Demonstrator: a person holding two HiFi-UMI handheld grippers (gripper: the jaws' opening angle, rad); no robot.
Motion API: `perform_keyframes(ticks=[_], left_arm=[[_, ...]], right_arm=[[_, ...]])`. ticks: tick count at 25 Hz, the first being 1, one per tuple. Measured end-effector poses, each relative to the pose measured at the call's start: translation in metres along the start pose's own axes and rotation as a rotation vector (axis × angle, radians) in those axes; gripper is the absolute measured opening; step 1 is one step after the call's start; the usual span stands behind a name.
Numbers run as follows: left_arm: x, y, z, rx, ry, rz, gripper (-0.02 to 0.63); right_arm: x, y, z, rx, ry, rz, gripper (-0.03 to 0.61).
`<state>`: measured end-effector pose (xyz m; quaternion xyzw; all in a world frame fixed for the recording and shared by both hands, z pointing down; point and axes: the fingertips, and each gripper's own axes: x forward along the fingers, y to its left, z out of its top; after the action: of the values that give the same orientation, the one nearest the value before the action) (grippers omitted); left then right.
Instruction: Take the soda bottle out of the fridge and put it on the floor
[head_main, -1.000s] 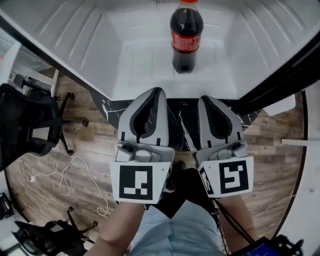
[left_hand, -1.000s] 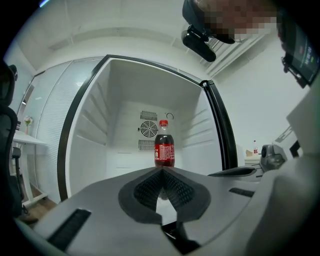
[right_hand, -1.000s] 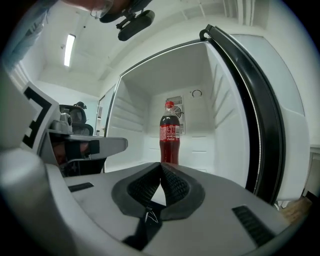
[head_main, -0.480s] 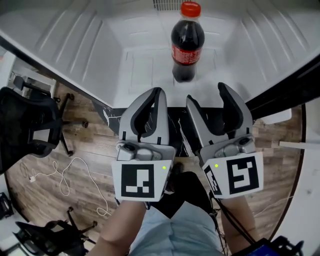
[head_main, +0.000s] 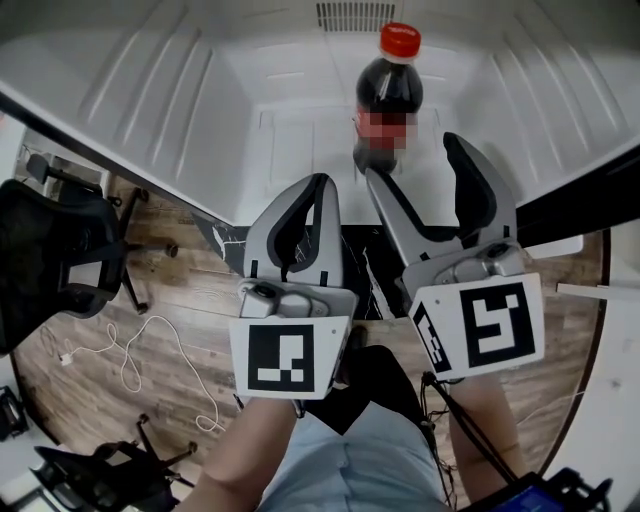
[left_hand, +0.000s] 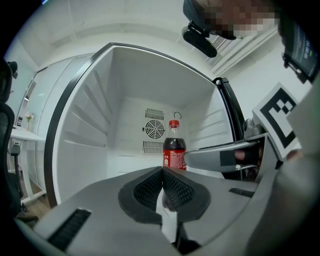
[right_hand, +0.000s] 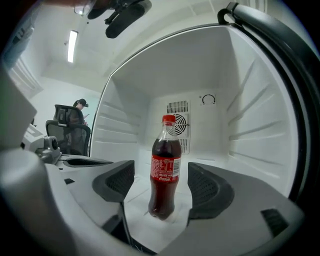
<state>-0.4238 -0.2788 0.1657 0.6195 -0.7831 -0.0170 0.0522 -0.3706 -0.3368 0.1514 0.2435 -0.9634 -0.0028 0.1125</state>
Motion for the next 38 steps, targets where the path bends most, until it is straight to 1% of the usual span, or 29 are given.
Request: perform_keyframes(ticks=[5, 15, 24, 30, 35, 38], left_arm=[[0.006, 0.005, 0.008, 0.003, -0.005, -0.001, 0.011], [0.016, 0.021, 0.020, -0.010, -0.016, 0.009, 0.011], [0.017, 0.033, 0.026, -0.013, -0.020, 0.013, 0.012], [0.017, 0.038, 0.027, -0.023, -0.018, 0.006, 0.011], [0.019, 0.039, 0.020, -0.029, -0.008, -0.003, 0.011], [0.021, 0.038, 0.019, -0.028, -0.013, -0.009, 0.011]], right_arm=[[0.013, -0.003, 0.014, -0.014, -0.003, -0.004, 0.362], [0.037, -0.008, 0.049, -0.044, -0.041, -0.004, 0.365], [0.053, -0.006, 0.066, -0.056, -0.055, -0.004, 0.359], [0.063, -0.012, 0.082, -0.061, -0.073, -0.014, 0.319], [0.072, -0.018, 0.087, -0.077, -0.086, -0.021, 0.305], [0.077, -0.021, 0.091, -0.081, -0.089, -0.019, 0.285]])
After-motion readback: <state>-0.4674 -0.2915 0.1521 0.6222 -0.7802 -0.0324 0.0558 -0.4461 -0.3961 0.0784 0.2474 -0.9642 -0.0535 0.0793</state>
